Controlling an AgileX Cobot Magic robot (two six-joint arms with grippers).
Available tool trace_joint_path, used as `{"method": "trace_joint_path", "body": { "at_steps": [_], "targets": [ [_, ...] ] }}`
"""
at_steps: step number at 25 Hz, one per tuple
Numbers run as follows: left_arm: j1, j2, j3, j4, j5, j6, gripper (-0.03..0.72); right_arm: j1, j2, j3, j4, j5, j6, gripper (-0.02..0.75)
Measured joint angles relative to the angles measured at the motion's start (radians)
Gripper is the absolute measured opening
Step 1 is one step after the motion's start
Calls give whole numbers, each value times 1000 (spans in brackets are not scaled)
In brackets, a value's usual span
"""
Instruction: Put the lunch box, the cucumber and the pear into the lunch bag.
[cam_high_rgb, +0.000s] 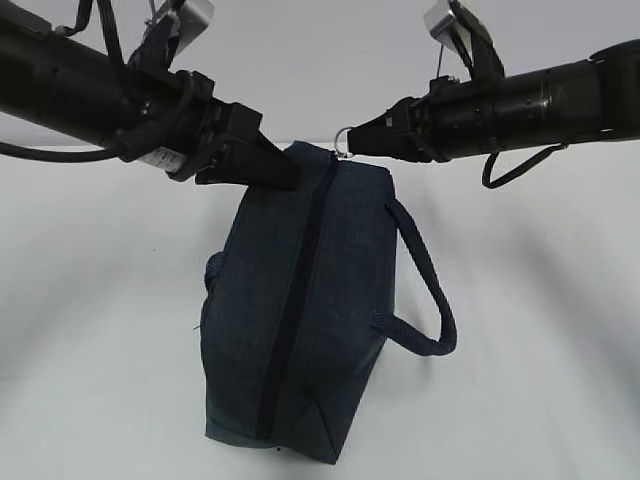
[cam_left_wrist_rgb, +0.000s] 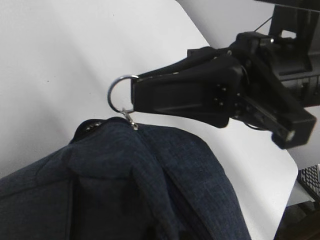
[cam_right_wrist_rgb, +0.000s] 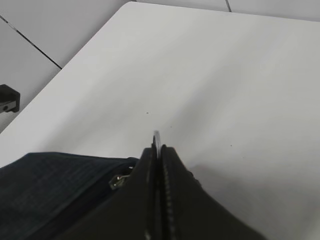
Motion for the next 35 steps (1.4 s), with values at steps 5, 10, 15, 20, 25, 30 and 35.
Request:
{"method": "trace_joint_path", "body": {
  "at_steps": [5, 10, 15, 20, 25, 30, 35],
  "targets": [
    [0, -6, 1, 2, 37, 1, 18, -2, 19, -4, 6, -3, 1, 6],
    [1, -13, 1, 3, 84, 3, 18, -29, 28, -4, 8, -5, 1, 6],
    [1, -14, 1, -2, 112, 15, 18, -46, 28, -4, 8, -2, 4, 6],
    [1, -16, -16, -8, 143, 34, 18, -48, 32, -4, 4, -7, 4, 6],
    [2, -27, -62, 4, 165, 38, 17, -50, 52, -4, 6, -14, 4, 6],
    [3, -34, -68, 10, 165, 38, 17, -50, 55, -6, 7, -17, 4, 6],
    [3, -34, -68, 11, 140, 38, 17, -50, 57, -6, 7, -21, 5, 6]
  ]
}}
